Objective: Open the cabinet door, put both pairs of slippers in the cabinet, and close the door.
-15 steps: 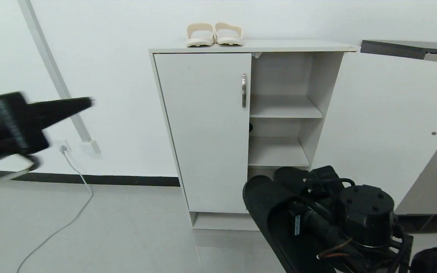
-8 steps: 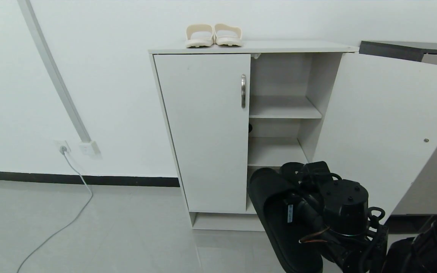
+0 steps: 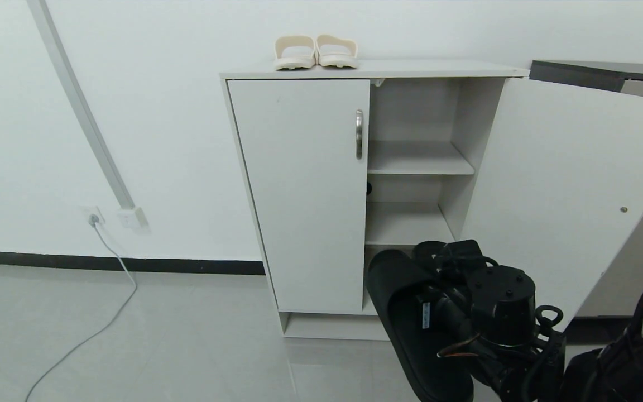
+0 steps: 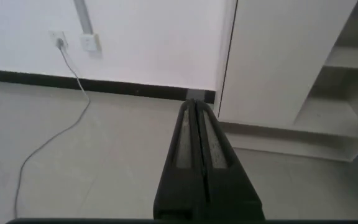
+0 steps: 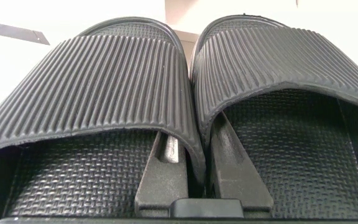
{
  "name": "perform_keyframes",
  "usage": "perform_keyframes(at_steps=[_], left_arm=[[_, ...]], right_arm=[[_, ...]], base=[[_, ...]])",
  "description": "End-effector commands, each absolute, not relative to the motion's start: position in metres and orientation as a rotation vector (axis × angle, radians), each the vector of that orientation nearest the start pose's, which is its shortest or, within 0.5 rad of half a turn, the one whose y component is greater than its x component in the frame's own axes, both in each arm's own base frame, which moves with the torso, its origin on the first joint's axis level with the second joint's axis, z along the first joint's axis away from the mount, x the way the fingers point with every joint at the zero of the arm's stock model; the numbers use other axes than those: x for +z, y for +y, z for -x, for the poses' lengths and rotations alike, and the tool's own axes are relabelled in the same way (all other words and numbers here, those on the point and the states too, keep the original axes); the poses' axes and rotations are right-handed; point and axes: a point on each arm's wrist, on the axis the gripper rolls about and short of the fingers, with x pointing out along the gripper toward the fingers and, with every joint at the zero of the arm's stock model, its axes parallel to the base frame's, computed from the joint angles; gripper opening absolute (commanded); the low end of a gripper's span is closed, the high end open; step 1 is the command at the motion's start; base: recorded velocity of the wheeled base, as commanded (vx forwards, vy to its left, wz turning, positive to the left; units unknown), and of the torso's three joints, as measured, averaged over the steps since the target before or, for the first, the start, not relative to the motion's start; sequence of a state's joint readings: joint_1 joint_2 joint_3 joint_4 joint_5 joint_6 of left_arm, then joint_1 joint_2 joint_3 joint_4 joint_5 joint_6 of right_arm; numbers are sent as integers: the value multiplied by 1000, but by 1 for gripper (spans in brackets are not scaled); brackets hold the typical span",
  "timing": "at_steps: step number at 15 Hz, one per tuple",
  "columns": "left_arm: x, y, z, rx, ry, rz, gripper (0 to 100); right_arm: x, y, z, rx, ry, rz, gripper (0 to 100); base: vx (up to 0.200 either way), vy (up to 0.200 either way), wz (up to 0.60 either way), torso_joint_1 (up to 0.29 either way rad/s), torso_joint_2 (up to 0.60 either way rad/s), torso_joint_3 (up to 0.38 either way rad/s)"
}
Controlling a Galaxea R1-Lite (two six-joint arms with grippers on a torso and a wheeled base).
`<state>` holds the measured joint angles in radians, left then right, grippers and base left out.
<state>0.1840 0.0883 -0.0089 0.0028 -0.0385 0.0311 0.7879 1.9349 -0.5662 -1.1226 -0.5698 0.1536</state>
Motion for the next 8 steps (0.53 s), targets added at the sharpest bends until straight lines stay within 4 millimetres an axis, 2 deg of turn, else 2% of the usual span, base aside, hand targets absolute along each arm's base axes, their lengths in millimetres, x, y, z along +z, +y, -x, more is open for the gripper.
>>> perform_keyframes(at_steps=[1, 4, 5, 7, 8], left_arm=[[78, -3, 16, 52, 92, -60, 0], [77, -3, 16, 8, 88, -81, 0], [77, 0, 18, -135, 68, -81, 0], [76, -1, 22, -40, 8, -73, 0], [76, 2, 23, 84, 5, -71, 0]], right_arm=[[98, 214, -229, 202, 213, 7, 0], [97, 217, -230, 210, 211, 6, 0], [98, 220, -233, 212, 203, 0, 0], [98, 229, -234, 224, 195, -5, 0], [97, 236, -240, 213, 192, -5, 0]], base=[[0, 0, 0, 0, 0, 0], [0, 0, 0, 0, 0, 0], [0, 0, 0, 0, 0, 0], [0, 0, 0, 0, 0, 0], [0, 0, 0, 0, 0, 0]])
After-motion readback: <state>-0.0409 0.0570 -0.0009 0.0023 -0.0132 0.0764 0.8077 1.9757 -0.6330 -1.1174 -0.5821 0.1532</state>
